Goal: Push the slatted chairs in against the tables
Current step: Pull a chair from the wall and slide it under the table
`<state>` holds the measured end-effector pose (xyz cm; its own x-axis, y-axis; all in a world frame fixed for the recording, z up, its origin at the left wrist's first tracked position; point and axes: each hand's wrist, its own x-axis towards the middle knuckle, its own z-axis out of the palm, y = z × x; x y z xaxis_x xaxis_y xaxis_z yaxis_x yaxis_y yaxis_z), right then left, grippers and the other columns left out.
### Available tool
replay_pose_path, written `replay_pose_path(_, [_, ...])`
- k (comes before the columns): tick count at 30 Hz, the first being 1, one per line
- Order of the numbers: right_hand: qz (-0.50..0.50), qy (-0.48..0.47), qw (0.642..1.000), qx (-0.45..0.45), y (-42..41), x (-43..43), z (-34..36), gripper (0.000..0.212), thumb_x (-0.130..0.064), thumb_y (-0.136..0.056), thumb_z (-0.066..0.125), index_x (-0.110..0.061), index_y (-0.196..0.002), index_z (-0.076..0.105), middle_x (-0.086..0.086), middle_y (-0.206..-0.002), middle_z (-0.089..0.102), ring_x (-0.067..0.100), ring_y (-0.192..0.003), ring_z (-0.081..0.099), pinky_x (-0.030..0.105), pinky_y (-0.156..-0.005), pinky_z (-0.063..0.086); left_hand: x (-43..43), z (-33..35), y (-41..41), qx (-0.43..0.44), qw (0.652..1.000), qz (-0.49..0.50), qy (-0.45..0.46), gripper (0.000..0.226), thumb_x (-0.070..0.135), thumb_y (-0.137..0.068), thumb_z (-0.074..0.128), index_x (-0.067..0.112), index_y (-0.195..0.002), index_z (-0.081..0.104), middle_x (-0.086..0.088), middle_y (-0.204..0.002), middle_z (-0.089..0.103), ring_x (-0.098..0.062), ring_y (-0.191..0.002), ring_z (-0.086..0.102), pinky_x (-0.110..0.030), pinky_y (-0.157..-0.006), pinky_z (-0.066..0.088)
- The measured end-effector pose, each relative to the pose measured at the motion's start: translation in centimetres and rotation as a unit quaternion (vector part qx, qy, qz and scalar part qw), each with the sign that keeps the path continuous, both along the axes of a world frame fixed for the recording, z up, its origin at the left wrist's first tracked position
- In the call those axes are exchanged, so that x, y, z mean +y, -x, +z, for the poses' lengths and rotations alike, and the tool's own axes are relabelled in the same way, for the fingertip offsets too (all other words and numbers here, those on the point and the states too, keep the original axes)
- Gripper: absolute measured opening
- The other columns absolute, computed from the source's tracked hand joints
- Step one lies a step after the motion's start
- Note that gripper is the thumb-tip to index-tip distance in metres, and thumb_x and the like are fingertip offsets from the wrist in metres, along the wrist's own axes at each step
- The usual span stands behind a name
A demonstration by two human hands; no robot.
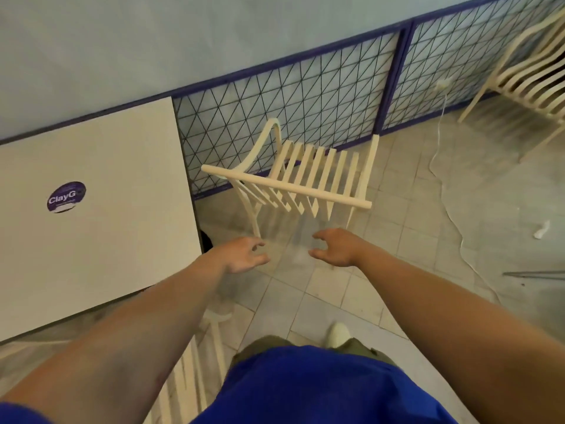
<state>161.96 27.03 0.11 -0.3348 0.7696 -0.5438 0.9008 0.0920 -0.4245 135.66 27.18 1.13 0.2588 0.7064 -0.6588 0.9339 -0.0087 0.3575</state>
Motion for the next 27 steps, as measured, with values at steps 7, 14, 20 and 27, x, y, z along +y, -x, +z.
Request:
replay_pose_path(7, [-0.049, -0.061, 0.997, 0.014, 2.4, 9.8, -0.1, 0.068, -0.047, -0.097, 0.053, -0.015, -0.153, 0.033, 0.008, -0.155, 0.039, 0.027, -0.14, 0.037, 0.037, -0.112, 0.033, 12.5, 0.5, 3.0, 0.032, 0.997, -0.034, -0.058, 0.069, 0.059, -0.095, 0.055, 0.024, -0.152, 0.039, -0.004, -0.157, 0.04, -0.026, -0.142, 0.038, -0.04, -0.11, 0.035])
replay_pose_path(14, [-0.126, -0.012, 0.991, -0.043, 4.2, 16.6, -2.9, 0.066, -0.05, -0.094, 0.057, -0.015, -0.147, 0.038, 0.008, -0.143, 0.051, 0.028, -0.126, 0.05, 0.041, -0.103, 0.042, 25.3, -2.5, 4.2, 0.072, 0.978, -0.176, -0.082, 0.071, 0.057, -0.093, 0.058, 0.026, -0.153, 0.036, 0.0, -0.152, 0.043, -0.026, -0.13, 0.05, -0.043, -0.106, 0.042])
replay_pose_path(20, [-0.131, 0.081, 0.981, -0.12, 3.3, 18.0, -5.2, 0.066, -0.04, -0.09, 0.065, -0.023, -0.147, 0.038, 0.005, -0.135, 0.056, 0.025, -0.117, 0.058, 0.04, -0.099, 0.047, 30.4, -5.7, 3.8, 0.098, 0.956, -0.275, 0.006, 0.076, 0.053, -0.086, 0.067, 0.035, -0.153, 0.036, 0.001, -0.152, 0.047, -0.024, -0.131, 0.051, -0.036, -0.103, 0.043])
replay_pose_path(27, [-0.104, 0.111, 0.978, -0.145, 1.8, 18.8, -5.9, 0.07, -0.014, -0.089, 0.063, -0.038, -0.149, 0.035, 0.001, -0.128, 0.057, 0.02, -0.108, 0.059, 0.037, -0.096, 0.049, 32.1, -7.3, 2.4, 0.114, 0.931, -0.329, 0.109, 0.087, 0.026, -0.084, 0.068, 0.047, -0.155, 0.023, -0.003, -0.145, 0.05, -0.024, -0.117, 0.057, -0.04, -0.098, 0.05])
